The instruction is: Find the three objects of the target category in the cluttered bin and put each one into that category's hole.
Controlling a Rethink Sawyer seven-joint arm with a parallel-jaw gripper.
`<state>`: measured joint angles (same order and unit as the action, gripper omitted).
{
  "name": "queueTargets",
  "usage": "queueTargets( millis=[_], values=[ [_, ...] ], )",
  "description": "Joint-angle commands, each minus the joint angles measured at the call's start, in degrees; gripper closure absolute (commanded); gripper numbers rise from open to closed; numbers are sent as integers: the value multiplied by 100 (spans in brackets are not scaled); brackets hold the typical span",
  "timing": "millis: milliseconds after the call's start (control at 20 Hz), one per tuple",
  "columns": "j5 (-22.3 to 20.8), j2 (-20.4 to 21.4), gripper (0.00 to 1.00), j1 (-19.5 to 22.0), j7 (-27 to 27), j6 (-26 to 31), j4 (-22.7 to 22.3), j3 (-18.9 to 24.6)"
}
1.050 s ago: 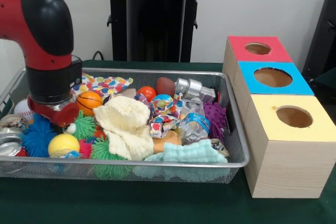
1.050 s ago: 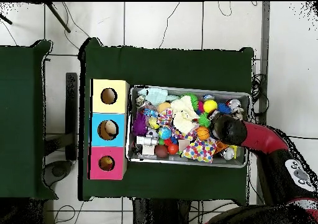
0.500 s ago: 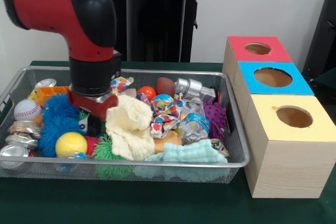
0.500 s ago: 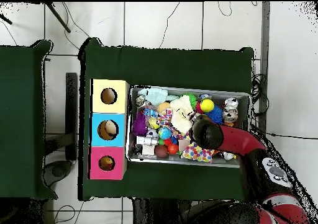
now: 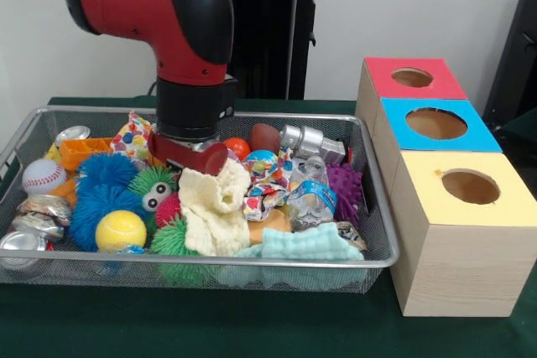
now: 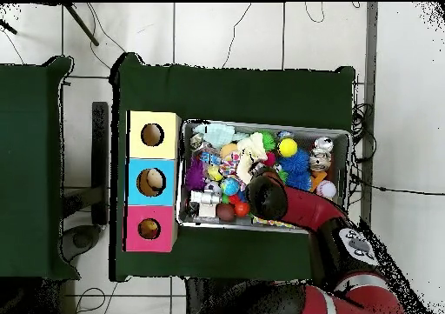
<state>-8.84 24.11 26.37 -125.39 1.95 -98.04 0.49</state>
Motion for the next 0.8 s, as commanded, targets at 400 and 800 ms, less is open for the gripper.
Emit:
queueTargets(
  millis=[400,800],
  values=[
    [1194,-215,100,-82,-1375,587,-1863,710],
    [1566,-97,100,-197,-1309,548,-2046,671]
  ],
)
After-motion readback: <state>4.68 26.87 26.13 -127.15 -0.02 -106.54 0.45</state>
